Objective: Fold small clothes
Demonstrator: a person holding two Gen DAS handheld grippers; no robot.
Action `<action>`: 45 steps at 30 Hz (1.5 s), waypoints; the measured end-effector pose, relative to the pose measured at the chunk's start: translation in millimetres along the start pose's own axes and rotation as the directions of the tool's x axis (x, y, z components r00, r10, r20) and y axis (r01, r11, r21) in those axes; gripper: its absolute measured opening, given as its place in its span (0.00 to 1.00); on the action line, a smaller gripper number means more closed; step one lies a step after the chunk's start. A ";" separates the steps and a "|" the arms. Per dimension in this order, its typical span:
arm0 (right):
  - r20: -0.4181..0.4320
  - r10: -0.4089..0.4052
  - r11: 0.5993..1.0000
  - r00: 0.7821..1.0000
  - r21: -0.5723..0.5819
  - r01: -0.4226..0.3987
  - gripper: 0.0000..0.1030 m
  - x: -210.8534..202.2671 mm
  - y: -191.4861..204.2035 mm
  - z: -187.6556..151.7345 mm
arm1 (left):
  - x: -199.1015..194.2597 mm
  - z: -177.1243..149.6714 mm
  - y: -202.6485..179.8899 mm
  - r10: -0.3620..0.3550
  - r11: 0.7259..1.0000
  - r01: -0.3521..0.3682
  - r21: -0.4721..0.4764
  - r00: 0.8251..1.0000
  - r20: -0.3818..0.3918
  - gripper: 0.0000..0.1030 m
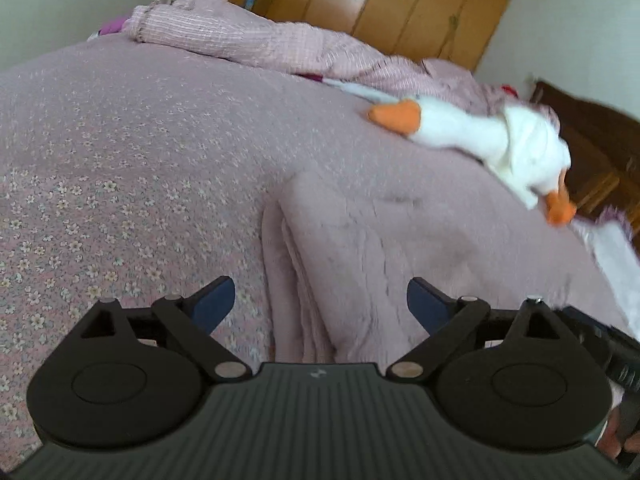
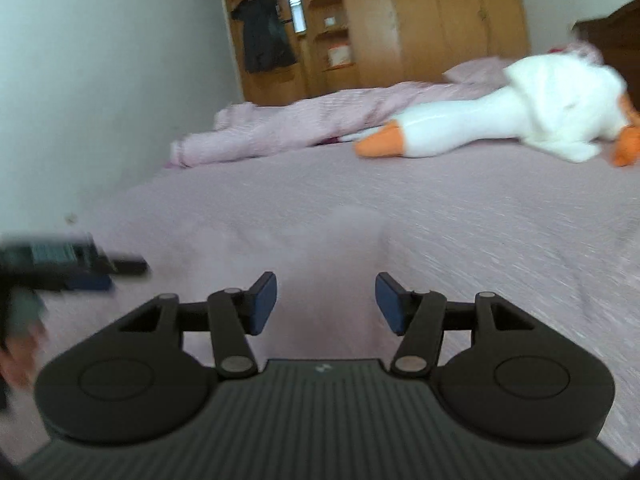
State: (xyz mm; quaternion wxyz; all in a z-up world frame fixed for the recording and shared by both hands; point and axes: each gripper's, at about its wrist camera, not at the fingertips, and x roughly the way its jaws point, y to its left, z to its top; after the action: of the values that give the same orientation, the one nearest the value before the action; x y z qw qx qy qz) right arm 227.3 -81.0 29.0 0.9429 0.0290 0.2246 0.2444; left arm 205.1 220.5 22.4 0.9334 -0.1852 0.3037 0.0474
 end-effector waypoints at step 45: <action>-0.085 0.081 0.996 0.993 -0.022 -0.083 0.02 52.3 23.4 -8.2 | 25.7 -16.0 -42.3 0.069 0.979 -0.061 0.197 0.997 -0.032 0.41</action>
State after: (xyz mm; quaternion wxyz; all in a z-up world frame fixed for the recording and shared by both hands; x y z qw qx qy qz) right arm 254.1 -36.1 4.1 0.9221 0.0157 0.2594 0.2868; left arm 225.7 174.7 8.8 0.9389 -0.0835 0.3310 0.0442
